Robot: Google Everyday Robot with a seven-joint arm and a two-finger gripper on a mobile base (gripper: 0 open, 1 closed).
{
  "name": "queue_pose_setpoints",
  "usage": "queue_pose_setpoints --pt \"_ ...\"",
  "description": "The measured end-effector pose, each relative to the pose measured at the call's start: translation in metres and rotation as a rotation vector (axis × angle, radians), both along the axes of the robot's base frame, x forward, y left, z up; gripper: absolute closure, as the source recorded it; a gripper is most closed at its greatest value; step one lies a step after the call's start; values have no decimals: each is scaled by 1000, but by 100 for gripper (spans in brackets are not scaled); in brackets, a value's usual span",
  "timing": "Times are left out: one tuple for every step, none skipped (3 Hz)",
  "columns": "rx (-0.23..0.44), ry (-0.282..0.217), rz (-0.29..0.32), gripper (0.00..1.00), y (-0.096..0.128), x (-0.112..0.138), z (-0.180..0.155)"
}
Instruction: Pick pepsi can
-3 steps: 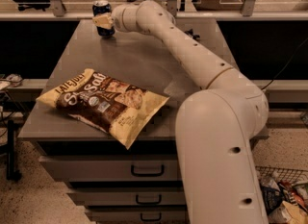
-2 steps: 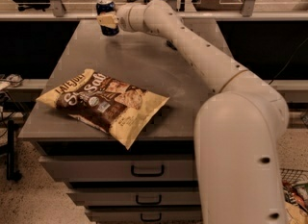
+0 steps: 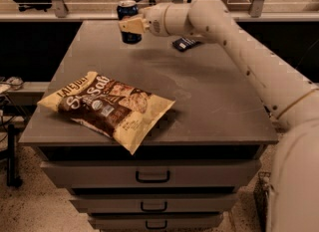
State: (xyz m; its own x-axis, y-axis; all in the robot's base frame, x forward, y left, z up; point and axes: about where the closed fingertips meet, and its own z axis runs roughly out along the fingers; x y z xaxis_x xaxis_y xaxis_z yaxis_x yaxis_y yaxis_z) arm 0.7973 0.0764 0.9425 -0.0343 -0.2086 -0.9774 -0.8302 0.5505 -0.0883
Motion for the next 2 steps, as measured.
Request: queue_pose_setpoints --pt "43 45 103 100 -32 -45 6" --pt "43 59 123 100 -35 -53 5"
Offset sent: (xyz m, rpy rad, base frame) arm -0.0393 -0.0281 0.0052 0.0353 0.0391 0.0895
